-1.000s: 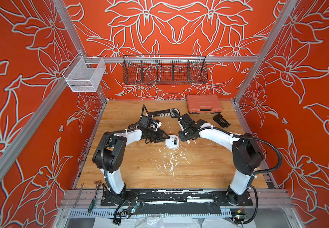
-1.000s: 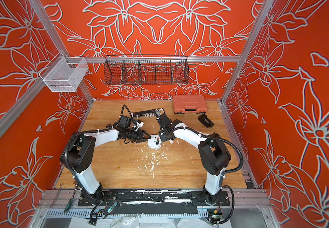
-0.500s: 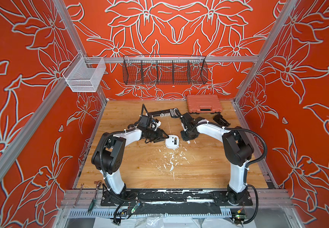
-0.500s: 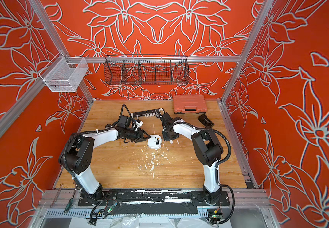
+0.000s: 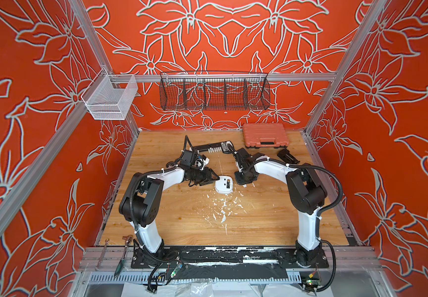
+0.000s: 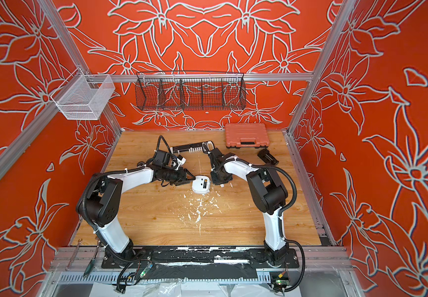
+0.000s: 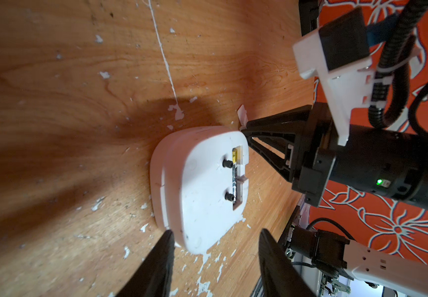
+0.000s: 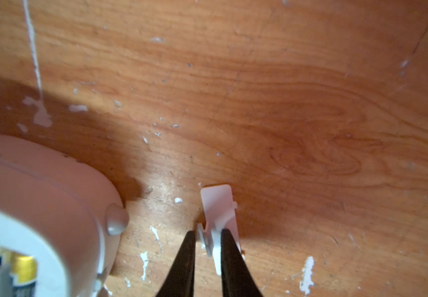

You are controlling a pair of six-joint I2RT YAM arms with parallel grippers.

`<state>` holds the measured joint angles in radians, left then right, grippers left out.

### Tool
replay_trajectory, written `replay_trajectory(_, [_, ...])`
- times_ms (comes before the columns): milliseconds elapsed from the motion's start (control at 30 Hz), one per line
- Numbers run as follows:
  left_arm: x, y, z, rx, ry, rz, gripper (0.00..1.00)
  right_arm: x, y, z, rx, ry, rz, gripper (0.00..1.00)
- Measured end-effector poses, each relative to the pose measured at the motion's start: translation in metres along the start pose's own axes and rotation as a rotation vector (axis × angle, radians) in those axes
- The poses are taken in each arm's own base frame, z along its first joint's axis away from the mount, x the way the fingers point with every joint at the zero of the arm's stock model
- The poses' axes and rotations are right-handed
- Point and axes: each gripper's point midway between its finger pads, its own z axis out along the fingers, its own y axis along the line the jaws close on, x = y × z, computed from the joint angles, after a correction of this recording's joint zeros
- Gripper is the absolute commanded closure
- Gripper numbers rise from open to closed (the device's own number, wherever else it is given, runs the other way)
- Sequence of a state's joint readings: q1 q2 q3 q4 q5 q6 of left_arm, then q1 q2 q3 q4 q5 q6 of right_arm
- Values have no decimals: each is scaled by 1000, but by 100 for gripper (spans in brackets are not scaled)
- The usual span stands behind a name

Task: Insert the battery into the alarm
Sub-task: Pick up the cover from the center of the board.

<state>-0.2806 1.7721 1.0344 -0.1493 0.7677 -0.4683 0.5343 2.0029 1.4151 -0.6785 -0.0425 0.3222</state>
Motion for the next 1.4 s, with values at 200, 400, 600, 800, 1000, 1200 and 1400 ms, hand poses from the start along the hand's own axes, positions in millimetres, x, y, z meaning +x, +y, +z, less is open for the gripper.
replay_trajectory(200, [0,0,0,0,0,0,49,-1,-2,0,-6,1,12,84])
replay_trajectory(400, [0,0,0,-1,-1,-1,49,-1,-2,0,-21,6,19,90])
replay_trajectory(600, [-1,1,0,-7,-4,0,49,-1,0,0,-35,9,26,94])
replay_trajectory(800, [-5,-8,-10,-33,-47,30,48,-6,7,-10,-78,-19,57,96])
replay_trajectory(1000, [2,-39,-22,-57,-144,155,49,-23,20,-46,-194,-142,131,97])
replay_trajectory(1200, [19,-61,-20,-62,-250,300,55,-36,35,-80,-356,-267,217,97])
replay_trajectory(1400, [18,-65,-14,-38,-343,365,62,-50,54,-105,-528,-358,301,96])
